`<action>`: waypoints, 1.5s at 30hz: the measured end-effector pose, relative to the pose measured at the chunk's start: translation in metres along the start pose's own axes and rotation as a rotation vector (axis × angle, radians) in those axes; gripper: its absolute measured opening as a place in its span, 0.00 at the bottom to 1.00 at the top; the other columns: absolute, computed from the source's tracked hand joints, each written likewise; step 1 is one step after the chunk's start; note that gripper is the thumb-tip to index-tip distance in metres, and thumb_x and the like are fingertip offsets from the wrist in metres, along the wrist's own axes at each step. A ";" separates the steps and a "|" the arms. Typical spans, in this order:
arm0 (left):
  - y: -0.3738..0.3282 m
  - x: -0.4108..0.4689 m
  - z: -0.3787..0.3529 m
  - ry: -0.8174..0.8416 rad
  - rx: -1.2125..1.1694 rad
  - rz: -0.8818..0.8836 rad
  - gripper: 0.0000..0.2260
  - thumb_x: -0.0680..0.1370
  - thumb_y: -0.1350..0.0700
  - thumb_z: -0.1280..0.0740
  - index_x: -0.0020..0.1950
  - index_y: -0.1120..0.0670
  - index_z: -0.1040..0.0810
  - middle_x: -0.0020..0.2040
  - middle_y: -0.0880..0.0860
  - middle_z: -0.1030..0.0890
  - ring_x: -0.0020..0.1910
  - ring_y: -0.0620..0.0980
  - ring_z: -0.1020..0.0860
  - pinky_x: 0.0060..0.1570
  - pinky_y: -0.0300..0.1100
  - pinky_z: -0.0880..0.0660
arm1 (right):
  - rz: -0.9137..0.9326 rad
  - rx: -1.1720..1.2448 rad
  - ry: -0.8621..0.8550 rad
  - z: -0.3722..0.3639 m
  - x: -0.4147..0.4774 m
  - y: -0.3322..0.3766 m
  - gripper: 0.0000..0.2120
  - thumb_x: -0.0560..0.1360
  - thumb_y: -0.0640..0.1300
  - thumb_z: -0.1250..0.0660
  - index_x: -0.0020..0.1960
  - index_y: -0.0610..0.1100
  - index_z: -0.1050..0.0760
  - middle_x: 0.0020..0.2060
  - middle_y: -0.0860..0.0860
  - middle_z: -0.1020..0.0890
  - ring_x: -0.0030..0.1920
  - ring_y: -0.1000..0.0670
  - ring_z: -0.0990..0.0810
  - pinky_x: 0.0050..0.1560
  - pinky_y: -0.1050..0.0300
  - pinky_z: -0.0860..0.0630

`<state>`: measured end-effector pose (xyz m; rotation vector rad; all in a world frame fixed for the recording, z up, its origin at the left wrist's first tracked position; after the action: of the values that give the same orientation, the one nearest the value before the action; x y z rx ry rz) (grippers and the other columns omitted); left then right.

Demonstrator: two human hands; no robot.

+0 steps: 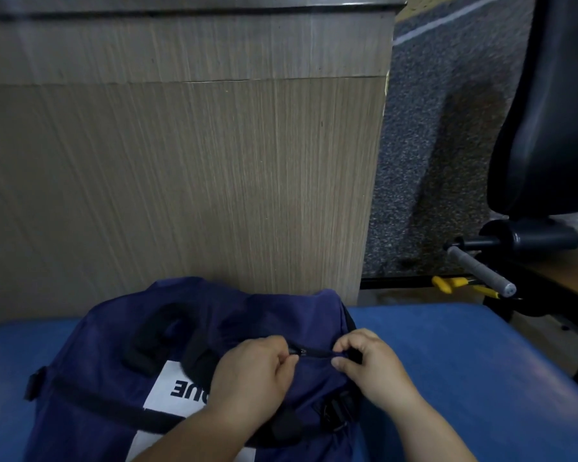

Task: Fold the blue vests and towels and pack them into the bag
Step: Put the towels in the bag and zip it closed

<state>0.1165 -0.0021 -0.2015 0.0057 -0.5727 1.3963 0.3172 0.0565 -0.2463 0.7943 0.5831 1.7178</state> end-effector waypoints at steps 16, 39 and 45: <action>0.047 0.017 0.044 -0.021 0.053 0.098 0.14 0.78 0.43 0.35 0.37 0.50 0.26 0.32 0.47 0.22 0.36 0.44 0.23 0.41 0.41 0.27 | -0.100 -0.191 -0.122 -0.016 -0.001 0.034 0.07 0.75 0.56 0.32 0.41 0.58 0.28 0.47 0.64 0.23 0.56 0.59 0.27 0.72 0.45 0.44; 0.095 0.054 0.085 0.529 -0.226 0.012 0.16 0.72 0.45 0.26 0.54 0.45 0.27 0.43 0.43 0.22 0.39 0.38 0.26 0.47 0.41 0.26 | -0.118 -0.125 -0.129 -0.014 0.003 0.034 0.06 0.76 0.56 0.33 0.41 0.59 0.27 0.44 0.66 0.24 0.47 0.65 0.29 0.73 0.44 0.45; 0.108 0.064 0.093 0.730 -0.136 -0.075 0.28 0.66 0.51 0.21 0.59 0.44 0.32 0.51 0.44 0.23 0.47 0.39 0.26 0.49 0.34 0.26 | -0.109 -0.090 -0.138 -0.011 0.002 0.036 0.06 0.76 0.55 0.32 0.42 0.61 0.27 0.43 0.67 0.24 0.44 0.68 0.31 0.71 0.43 0.41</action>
<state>-0.0146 0.0471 -0.1320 -0.5641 -0.0516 1.1759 0.2861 0.0485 -0.2269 0.7951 0.4437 1.5647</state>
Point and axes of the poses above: each hand's wrist, its own x-axis towards the middle knuckle, its own z-axis out of the back of the hand, y = z × x, the point moved 1 cm from there along x, towards the middle knuckle
